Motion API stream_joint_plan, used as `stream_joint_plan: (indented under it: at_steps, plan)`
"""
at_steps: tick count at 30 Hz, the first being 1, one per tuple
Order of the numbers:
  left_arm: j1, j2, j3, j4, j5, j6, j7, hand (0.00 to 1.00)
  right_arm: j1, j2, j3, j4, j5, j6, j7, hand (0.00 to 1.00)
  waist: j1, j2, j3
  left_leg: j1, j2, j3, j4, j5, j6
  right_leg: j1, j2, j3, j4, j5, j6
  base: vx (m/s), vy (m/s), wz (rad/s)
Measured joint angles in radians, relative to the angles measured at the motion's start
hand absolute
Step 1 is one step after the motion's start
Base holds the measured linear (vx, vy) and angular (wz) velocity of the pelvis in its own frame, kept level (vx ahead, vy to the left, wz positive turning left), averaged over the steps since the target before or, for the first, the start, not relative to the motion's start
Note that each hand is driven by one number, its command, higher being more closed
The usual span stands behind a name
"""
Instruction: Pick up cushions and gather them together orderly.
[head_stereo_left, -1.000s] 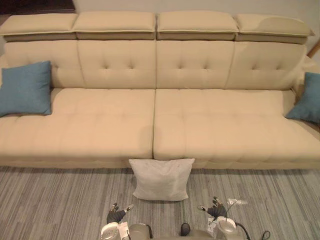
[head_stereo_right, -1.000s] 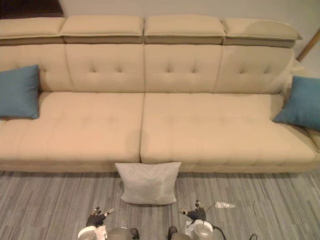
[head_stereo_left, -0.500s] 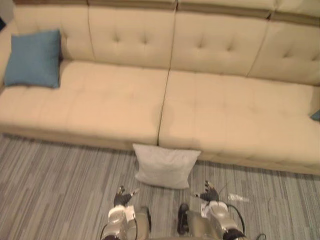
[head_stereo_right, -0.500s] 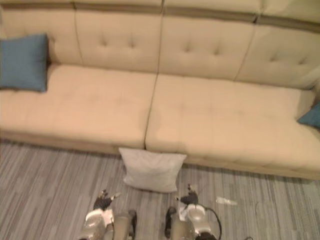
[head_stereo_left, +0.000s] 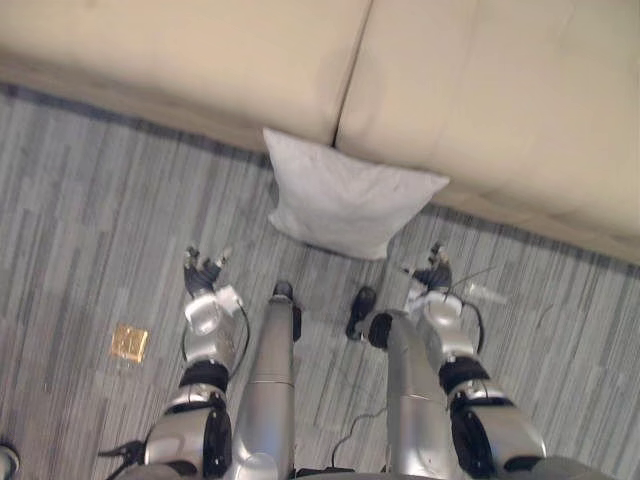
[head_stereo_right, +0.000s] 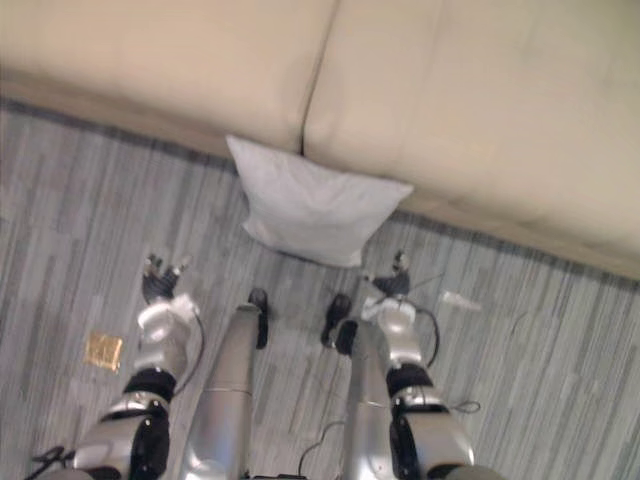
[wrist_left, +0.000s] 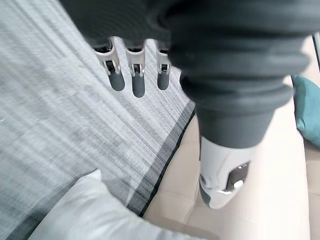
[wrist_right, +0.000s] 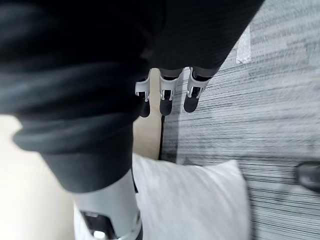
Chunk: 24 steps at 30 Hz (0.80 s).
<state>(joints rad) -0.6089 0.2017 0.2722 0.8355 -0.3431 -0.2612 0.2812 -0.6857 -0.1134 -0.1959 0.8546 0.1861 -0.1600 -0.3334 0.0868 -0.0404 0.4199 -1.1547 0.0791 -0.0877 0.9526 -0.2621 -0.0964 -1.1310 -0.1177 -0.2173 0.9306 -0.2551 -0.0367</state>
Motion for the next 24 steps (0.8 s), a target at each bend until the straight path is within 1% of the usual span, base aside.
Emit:
stream_joint_plan:
  at_steps: [1,2,4,6,7,9,12,14,17,18,19,20,22,23,24]
  plan:
    - [-0.032,0.018,-0.011,0.0,-0.01,-0.001,0.0,0.0,-0.032,-0.016,-0.008,0.001,0.019,0.0,-0.001,0.0,-0.003,0.0,0.011,-0.024,-0.001,-0.002,0.007,0.007,-0.007,-0.023,0.0,0.0,0.006,0.008,-0.011,-0.06,0.006,-0.01]
    - [-0.063,0.035,-0.025,0.0,-0.014,-0.004,-0.001,0.0,-0.06,-0.028,-0.024,0.003,0.032,-0.001,-0.003,0.0,-0.005,0.0,0.022,-0.046,-0.001,-0.003,0.015,0.01,-0.011,-0.045,0.0,0.0,0.012,0.01,-0.013,-0.07,0.023,-0.02]
    - [-0.139,0.072,-0.062,-0.003,-0.015,-0.01,-0.002,0.0,-0.132,-0.068,-0.037,0.01,0.088,-0.003,-0.013,0.0,-0.007,0.0,0.029,-0.108,-0.001,-0.005,0.021,0.02,-0.01,-0.104,-0.001,-0.002,0.016,0.019,-0.012,-0.05,0.035,-0.04]
    - [-0.207,0.1,-0.087,-0.014,-0.018,-0.012,-0.001,0.0,-0.18,-0.105,-0.036,0.017,0.12,-0.013,-0.019,0.0,-0.01,0.001,0.039,-0.155,-0.001,-0.006,0.038,0.022,-0.01,-0.149,-0.003,-0.002,0.032,0.022,-0.016,-0.02,0.045,-0.03]
    - [-0.24,0.123,-0.11,-0.026,-0.024,-0.014,-0.003,0.0,-0.209,-0.117,-0.035,0.025,0.14,-0.015,-0.02,0.0,-0.014,-0.002,0.054,-0.17,-0.002,-0.006,0.047,0.022,-0.01,-0.165,-0.005,-0.002,0.042,0.022,-0.018,-0.02,0.039,0.0]
    - [-0.302,0.152,-0.151,-0.039,-0.031,-0.017,-0.002,0.0,-0.254,-0.136,-0.026,0.025,0.163,-0.022,-0.02,0.0,-0.017,-0.001,0.061,-0.206,-0.003,-0.006,0.052,0.023,-0.01,-0.2,-0.007,-0.001,0.05,0.023,-0.018,-0.01,0.035,-0.01]
    - [-0.4,0.172,-0.215,-0.038,-0.018,-0.017,0.0,0.0,-0.328,-0.143,0.019,0.027,0.172,-0.031,-0.021,0.0,-0.022,-0.001,0.072,-0.247,-0.004,-0.004,0.067,0.022,-0.01,-0.247,-0.009,0.003,0.068,0.026,-0.024,-0.01,0.034,-0.01]
    - [-0.449,0.171,-0.262,-0.038,0.009,-0.017,-0.001,0.0,-0.376,-0.137,0.053,0.029,0.174,-0.034,-0.021,0.0,-0.024,0.0,0.076,-0.265,-0.004,-0.004,0.067,0.023,-0.012,-0.265,-0.009,0.004,0.07,0.028,-0.027,-0.01,0.031,0.0]
    - [-0.515,0.154,-0.324,-0.024,0.047,-0.016,0.0,0.0,-0.455,-0.104,0.083,0.047,0.18,-0.039,-0.024,0.0,-0.024,0.002,0.077,-0.282,-0.003,-0.005,0.062,0.025,-0.015,-0.283,-0.009,0.003,0.07,0.028,-0.028,0.0,0.0,0.0]
    - [-0.536,0.148,-0.343,-0.012,0.068,-0.012,0.0,1.0,-0.484,-0.084,0.085,0.066,0.187,-0.043,-0.029,0.0,-0.026,0.002,0.077,-0.284,-0.003,-0.004,0.059,0.025,-0.015,-0.287,-0.009,0.003,0.068,0.028,-0.028,0.0,0.0,0.0]
    - [-0.552,0.14,-0.353,-0.004,0.079,-0.012,0.0,1.0,-0.497,-0.077,0.085,0.07,0.189,-0.044,-0.034,1.0,-0.025,0.002,0.077,-0.287,-0.003,-0.003,0.055,0.026,-0.015,-0.291,-0.009,0.004,0.066,0.028,-0.028,0.01,0.031,0.02]
    - [-0.59,0.127,-0.374,0.002,0.111,-0.008,0.013,1.0,-0.525,-0.06,0.085,0.07,0.206,-0.055,-0.042,1.0,-0.025,0.002,0.077,-0.302,-0.004,-0.002,0.043,0.032,-0.015,-0.309,-0.009,0.007,0.058,0.032,-0.034,0.0,0.0,0.0]
    - [-0.61,0.121,-0.378,0.002,0.129,-0.005,0.028,1.0,-0.539,-0.058,0.085,0.07,0.209,-0.063,-0.048,1.0,-0.025,0.002,0.077,-0.316,-0.004,-0.002,0.041,0.034,-0.017,-0.324,-0.009,0.007,0.059,0.036,-0.041,0.0,0.0,0.0]
    - [-0.631,0.116,-0.379,0.003,0.153,0.001,0.048,1.0,-0.549,-0.061,0.084,0.069,0.21,-0.069,-0.058,1.0,-0.025,0.004,0.079,-0.331,-0.004,-0.002,0.041,0.035,-0.018,-0.34,-0.009,0.008,0.061,0.038,-0.044,0.0,0.0,0.0]
    - [-0.641,0.117,-0.378,0.003,0.167,0.007,0.052,1.0,-0.554,-0.061,0.084,0.067,0.212,-0.07,-0.061,1.0,-0.026,0.006,0.086,-0.333,-0.005,-0.002,0.042,0.035,-0.019,-0.342,-0.009,0.008,0.062,0.038,-0.044,0.0,0.0,0.0]
